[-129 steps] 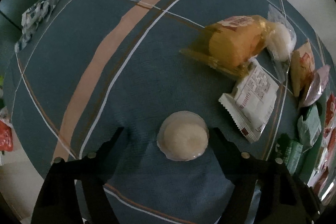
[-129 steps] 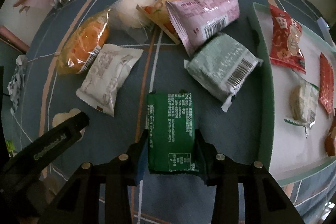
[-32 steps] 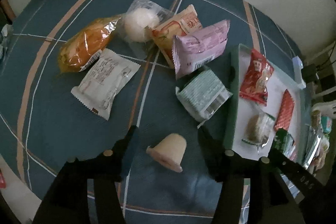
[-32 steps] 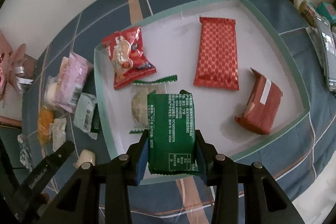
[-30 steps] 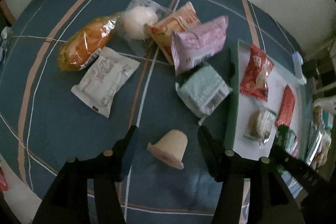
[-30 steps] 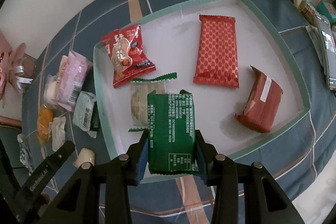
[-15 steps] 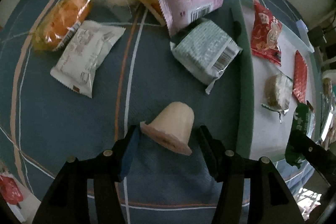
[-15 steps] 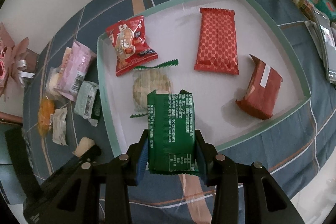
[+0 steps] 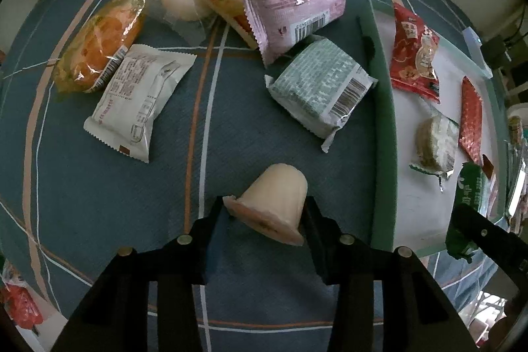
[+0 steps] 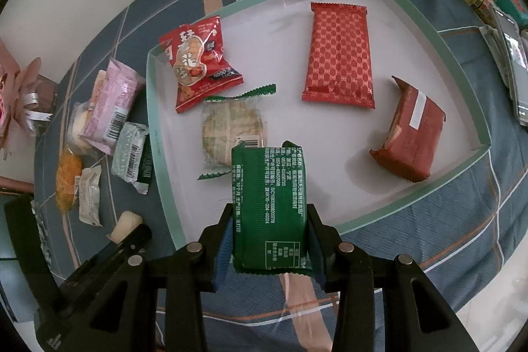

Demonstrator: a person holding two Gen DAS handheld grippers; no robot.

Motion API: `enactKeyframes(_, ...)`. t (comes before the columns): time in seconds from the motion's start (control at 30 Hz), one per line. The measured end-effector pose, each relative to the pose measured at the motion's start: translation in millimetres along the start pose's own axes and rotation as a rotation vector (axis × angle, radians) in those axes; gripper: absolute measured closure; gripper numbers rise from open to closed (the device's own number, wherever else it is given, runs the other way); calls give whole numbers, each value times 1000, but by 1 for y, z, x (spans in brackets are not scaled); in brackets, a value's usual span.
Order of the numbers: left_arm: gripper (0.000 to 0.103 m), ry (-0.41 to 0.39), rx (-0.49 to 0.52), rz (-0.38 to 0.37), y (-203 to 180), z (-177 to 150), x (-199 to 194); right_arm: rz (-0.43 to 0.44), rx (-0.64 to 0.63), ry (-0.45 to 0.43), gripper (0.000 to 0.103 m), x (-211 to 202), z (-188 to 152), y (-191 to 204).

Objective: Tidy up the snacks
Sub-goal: 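Lower the cake into the tray with the left gripper while the right lowers the green packet, open both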

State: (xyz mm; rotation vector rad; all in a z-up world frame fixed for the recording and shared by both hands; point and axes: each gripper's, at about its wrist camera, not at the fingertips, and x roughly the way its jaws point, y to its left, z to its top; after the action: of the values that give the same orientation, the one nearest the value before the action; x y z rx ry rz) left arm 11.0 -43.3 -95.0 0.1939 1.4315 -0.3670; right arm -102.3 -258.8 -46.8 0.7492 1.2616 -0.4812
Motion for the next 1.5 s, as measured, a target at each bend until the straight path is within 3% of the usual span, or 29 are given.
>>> enactKeyframes(0.4, 57, -107, -2, -55, -5, 13, -36, 15, -4, 4, 61, 1, 10, -5)
enactKeyframes(0.57, 57, -189, 122, -70, -38, 8, -61, 16, 24, 6, 61, 1, 15, -17)
enactKeyframes(0.8, 57, -209, 273, -133, -81, -2, -59, 0, 108, -13, 61, -5, 23, -48)
enactKeyframes(0.93, 56, -201, 311, -157, -91, -1, -48, 0, 138, -13, 61, -7, 27, -59)
enactKeyframes(1.1, 55, -191, 318, -174, -102, -2, -31, 0, 142, -12, 60, -9, 27, -64)
enactKeyframes(1.2, 47, -193, 294, -198, -98, 0, -33, 6, 149, -14, 60, -11, 29, -65)
enactKeyframes(1.43, 39, -208, 249, -184, -88, 3, -40, 11, 147, -21, 60, -11, 27, -59)
enactKeyframes(1.5, 35, -206, 213, -170, -81, 6, -41, 10, 141, -21, 47, -13, 28, -58)
